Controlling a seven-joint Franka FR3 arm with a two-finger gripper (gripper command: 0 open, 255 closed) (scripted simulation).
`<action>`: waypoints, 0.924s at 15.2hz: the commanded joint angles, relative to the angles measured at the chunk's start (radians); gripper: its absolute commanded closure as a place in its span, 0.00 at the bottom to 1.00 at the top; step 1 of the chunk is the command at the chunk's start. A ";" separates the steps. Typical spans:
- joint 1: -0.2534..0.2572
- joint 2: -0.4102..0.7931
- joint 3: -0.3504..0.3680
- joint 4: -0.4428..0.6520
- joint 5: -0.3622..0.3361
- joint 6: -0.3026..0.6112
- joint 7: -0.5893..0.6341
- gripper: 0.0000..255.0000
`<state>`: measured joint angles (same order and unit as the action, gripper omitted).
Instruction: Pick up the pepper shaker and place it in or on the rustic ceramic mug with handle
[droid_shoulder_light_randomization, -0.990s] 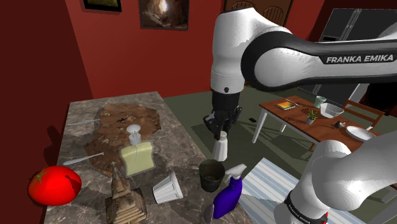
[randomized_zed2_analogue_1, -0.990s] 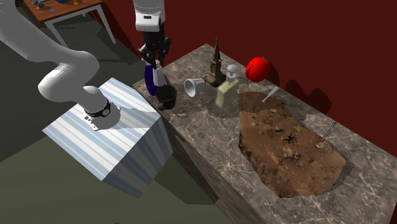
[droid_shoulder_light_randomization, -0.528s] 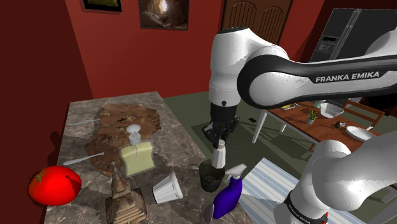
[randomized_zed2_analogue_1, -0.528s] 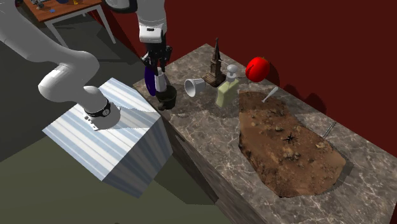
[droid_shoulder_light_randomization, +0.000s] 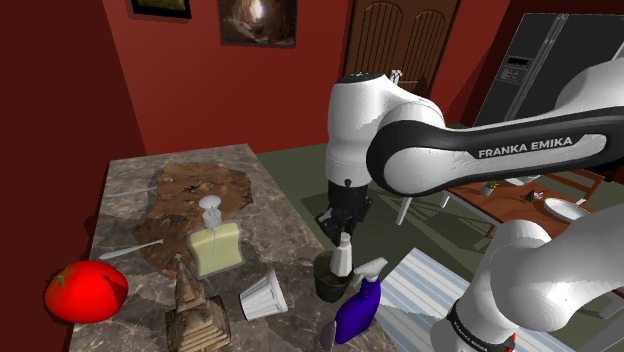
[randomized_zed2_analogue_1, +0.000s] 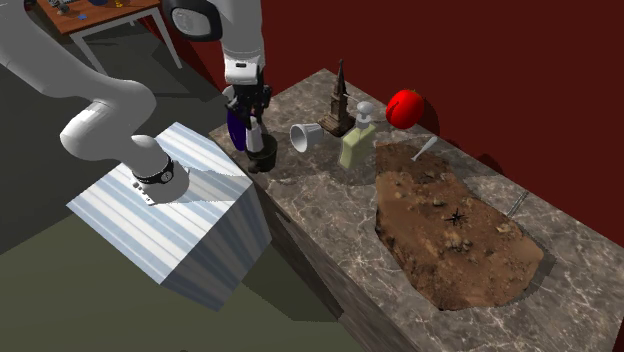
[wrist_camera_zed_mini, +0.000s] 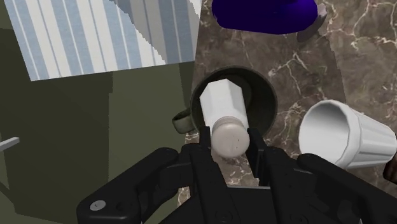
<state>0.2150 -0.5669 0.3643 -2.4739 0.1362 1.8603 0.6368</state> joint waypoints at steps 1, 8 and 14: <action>-0.001 0.004 0.001 -0.004 0.000 0.009 0.000 1.00; -0.001 0.004 0.001 -0.004 0.000 0.009 0.000 0.00; -0.002 0.000 -0.003 0.027 -0.003 -0.026 0.000 0.00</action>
<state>0.2135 -0.5665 0.3621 -2.4629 0.1342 1.8509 0.6356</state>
